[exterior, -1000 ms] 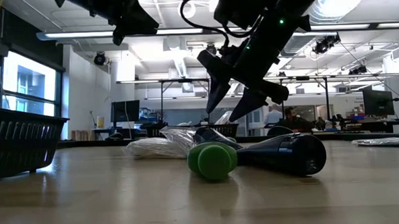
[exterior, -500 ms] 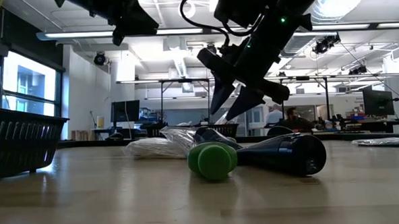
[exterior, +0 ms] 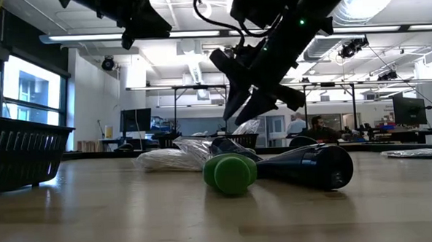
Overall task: Pick & Place Travel size toiletries
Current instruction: Put the green shampoo into the middle left basket
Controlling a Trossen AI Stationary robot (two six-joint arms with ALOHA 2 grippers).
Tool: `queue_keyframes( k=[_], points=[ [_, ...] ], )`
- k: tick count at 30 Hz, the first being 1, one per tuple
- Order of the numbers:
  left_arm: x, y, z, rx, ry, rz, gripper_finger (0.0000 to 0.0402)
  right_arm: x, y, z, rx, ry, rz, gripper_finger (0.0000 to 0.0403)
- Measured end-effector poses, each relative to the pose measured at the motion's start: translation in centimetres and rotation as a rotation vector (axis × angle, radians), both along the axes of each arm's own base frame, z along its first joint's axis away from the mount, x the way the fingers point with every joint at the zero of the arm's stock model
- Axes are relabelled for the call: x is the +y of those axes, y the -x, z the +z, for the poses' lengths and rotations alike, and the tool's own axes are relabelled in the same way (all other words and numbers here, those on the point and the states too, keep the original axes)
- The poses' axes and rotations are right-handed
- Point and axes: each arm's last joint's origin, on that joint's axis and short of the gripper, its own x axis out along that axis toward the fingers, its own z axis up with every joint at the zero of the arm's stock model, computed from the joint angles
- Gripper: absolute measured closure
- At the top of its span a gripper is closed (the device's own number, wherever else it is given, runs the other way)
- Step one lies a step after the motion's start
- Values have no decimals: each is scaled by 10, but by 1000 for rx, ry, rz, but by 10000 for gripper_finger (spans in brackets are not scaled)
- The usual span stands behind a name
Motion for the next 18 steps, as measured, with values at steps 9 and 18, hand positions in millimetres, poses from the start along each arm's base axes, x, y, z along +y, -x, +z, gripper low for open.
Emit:
queue_keyframes(
  k=[9,18],
  points=[
    [0,0,-1,12,5,-1,309,-18,3,-2,28,-9,-53,395],
    [0,1,-2,24,11,-3,309,-28,-3,-32,92,-86,-36,401]
  ],
)
